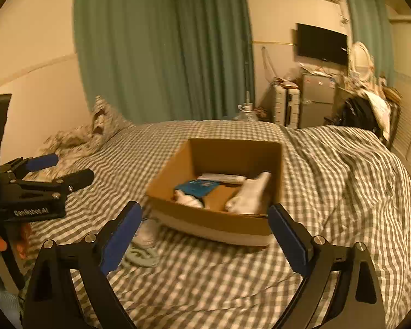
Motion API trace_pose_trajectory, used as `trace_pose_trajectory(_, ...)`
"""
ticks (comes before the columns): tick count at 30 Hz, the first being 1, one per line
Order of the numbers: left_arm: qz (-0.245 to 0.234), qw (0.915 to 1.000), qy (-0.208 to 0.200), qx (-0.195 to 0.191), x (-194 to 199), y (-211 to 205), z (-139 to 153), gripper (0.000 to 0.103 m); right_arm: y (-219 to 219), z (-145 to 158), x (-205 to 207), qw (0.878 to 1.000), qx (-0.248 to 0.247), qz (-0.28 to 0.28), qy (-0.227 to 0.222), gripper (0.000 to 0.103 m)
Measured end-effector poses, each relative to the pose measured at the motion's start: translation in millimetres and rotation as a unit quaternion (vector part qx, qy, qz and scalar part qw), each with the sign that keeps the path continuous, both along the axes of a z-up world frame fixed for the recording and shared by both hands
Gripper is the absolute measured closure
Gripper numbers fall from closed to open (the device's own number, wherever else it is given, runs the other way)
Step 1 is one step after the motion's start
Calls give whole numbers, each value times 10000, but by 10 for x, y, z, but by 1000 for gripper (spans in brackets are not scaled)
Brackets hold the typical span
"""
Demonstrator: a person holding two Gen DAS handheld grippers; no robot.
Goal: Organize objects
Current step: 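Grasp the grey plastic clip with the right tool while the left tool grasps the floss bottle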
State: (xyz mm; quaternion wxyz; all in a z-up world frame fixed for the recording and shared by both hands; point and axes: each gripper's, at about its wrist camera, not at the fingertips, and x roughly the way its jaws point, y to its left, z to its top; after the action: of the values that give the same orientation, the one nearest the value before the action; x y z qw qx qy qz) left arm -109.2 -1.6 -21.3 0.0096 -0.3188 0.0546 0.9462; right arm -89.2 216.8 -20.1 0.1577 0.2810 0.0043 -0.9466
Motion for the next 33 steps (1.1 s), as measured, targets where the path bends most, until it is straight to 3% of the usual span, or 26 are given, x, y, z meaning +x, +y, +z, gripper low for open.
trace_pose_trajectory(4,196,9997,-111,-116,133,-127,-271,0,-281,-28,43,9995,221,202,38,8)
trace_pose_trajectory(7,259,9989,-386,64,96,-227,-524,0,-415,-178,-8,9991,218,334,-108,8)
trace_pose_trajectory(9,279,9980,-563,105,34,-266,-695,0,-550,-343,-74,9979,327,509,-233,8)
trace_pose_trajectory(16,459,9940,-921,-375,-128,-366,-1177,0,-942,-1094,-351,9892,859,834,-846,8)
trace_pose_trajectory(18,577,9924,-1023,-362,-175,-446,-1288,0,-1037,-1272,-416,9873,921,876,-955,8)
trace_pose_trajectory(22,951,9902,-1012,-147,-208,-640,-1335,0,-1175,-1556,-553,9829,926,1030,-1211,8)
trace_pose_trajectory(26,963,9907,-925,249,-208,-771,-1302,0,-1324,-1824,-673,9740,854,1311,-1637,8)
trace_pose_trajectory(28,955,9907,-935,265,-217,-777,-1310,0,-1406,-1952,-763,9664,1001,1407,-1904,8)
trace_pose_trajectory(33,894,9907,-1025,20,-233,-667,-1368,0,-1494,-1990,-837,9633,1115,1450,-1964,9)
